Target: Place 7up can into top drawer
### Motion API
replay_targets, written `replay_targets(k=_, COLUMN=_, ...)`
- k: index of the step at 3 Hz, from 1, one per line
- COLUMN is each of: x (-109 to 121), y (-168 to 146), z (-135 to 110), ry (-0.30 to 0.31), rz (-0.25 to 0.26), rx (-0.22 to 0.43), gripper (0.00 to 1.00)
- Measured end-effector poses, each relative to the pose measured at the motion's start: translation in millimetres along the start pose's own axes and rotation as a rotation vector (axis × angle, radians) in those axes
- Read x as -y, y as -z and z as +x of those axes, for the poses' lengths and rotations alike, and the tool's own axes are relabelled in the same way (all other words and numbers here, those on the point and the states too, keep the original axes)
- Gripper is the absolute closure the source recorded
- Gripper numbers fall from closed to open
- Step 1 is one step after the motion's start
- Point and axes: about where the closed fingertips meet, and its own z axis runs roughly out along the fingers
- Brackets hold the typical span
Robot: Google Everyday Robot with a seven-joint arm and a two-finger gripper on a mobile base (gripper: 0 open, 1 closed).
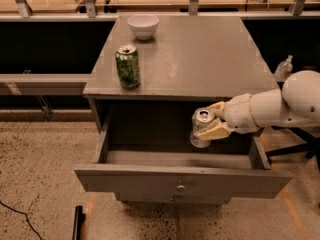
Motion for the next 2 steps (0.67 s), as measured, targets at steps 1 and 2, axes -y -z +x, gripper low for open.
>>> replay_targets(k=1, x=12, y=-32, z=27, ry=-0.019, rz=0.027, rx=-0.042, gripper=0.75)
replay_targets(k=2, x=15, y=-49, z=43, ry=-0.042, rz=0.03, rx=-0.066, gripper=0.53)
